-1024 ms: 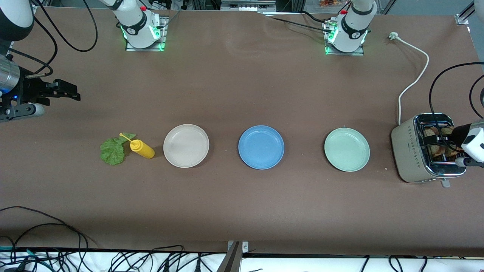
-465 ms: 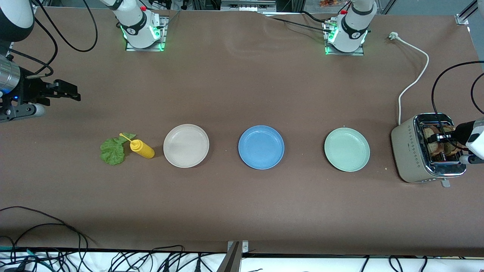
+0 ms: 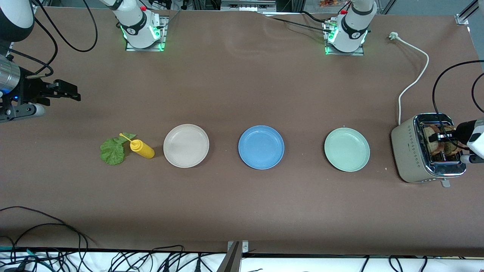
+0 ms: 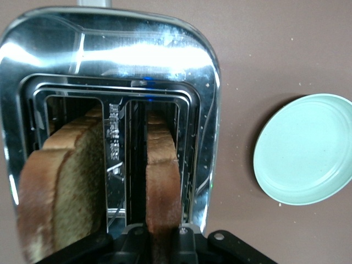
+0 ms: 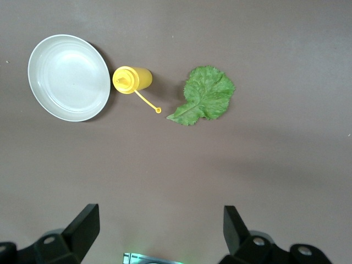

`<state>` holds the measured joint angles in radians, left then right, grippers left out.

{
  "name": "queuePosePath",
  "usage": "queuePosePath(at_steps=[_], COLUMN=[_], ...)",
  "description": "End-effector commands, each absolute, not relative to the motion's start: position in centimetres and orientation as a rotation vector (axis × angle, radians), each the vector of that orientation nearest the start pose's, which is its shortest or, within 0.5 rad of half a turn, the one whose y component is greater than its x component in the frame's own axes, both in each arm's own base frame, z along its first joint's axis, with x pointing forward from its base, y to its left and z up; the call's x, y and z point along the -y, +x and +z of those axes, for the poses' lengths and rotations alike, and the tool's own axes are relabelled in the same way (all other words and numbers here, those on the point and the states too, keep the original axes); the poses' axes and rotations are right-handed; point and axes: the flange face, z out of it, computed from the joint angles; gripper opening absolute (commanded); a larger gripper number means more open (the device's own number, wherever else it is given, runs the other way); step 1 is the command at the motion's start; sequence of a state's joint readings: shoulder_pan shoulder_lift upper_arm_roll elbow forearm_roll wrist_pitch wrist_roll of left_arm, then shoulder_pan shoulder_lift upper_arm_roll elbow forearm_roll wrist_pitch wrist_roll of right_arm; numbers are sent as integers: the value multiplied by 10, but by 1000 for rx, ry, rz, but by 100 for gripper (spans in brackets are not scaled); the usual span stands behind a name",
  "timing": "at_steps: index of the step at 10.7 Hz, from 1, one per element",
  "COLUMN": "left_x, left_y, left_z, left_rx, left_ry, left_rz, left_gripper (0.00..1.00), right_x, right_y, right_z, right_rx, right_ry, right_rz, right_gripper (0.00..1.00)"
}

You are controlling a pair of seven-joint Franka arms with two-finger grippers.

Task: Make sandwich in blue plate with both arms
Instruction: 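Lift the bread slice up out of the toaster with the left gripper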

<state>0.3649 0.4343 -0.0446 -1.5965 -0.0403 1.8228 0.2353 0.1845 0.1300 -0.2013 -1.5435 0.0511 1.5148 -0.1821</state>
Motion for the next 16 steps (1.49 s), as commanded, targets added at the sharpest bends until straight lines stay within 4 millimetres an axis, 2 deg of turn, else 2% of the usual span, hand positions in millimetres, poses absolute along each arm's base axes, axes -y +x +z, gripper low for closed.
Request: queuePosePath(at_steps=[1, 4, 5, 6, 8, 11, 13, 16], left_x=[-200, -184, -168, -166, -146, -114, -76, -25], left_y=[607, 608, 610, 608, 605, 609, 606, 607], left_z=[430, 492, 511, 524, 546, 555, 569, 564], left_rx=[135, 66, 33, 24, -15, -91, -189, -203], left_ry=[-3187, -3141, -3128, -3120, -3115, -3125, -3163, -3289], left_rz=[271, 300, 317, 316, 297, 275, 253, 304], left_gripper=[0, 0, 0, 0, 0, 0, 0, 0], right_x=[-2, -2, -2, -2, -2, -1, -1, -2], right_y=[582, 582, 582, 582, 582, 582, 582, 582], right_z=[564, 564, 564, 564, 564, 564, 564, 564], right_rx=[275, 275, 275, 275, 275, 273, 273, 275], right_ry=[-3077, -3077, -3077, -3077, -3077, -3077, -3077, -3078], right_rz=[235, 235, 235, 235, 235, 235, 235, 232], right_gripper=[100, 100, 100, 100, 100, 100, 100, 100])
